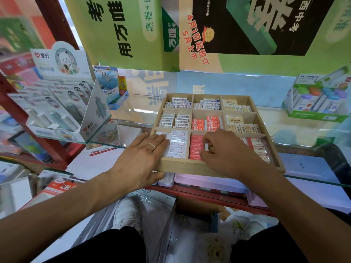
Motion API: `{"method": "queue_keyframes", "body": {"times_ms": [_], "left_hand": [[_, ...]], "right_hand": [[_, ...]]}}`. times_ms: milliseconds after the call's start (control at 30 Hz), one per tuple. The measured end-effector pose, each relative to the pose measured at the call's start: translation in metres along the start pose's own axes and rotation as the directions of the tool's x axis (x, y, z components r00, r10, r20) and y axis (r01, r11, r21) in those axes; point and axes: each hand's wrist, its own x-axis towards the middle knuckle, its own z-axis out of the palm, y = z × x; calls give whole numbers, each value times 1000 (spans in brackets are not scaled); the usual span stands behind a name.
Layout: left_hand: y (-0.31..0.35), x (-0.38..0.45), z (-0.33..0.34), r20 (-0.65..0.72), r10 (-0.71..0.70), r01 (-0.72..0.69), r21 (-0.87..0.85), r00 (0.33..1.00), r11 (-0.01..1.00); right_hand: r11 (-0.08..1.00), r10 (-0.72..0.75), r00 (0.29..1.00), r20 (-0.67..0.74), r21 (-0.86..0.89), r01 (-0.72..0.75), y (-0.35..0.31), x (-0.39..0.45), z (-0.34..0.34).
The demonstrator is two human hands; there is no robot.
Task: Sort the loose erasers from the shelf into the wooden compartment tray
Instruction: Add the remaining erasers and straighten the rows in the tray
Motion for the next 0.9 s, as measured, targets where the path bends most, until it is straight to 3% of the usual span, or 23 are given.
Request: {"method": "queue_keyframes", "body": {"times_ms": [267,400,600,767,900], "left_hand": [[11,7,-23,-14,-8,8,-26,1000,1000],[32,17,-34,-94,-32,15,-173,995,985],[60,41,-30,-78,111,-126,-224,991,966],[84,67,-25,-60,271,-278,-197,961,940],[91,84,-20,45,316,-309,-121,948,943]], "right_hand": [[993,-110,994,-12,33,111,9,-32,-19],[997,42,994,-106,71,-34,31,-46,-38],[949,310,935,-171,111,-294,69,-47,-37],[858,463,880,-104,304,-415,84,-33,-30],[774,540,840,-48,421,-474,97,-18,-21]]}}
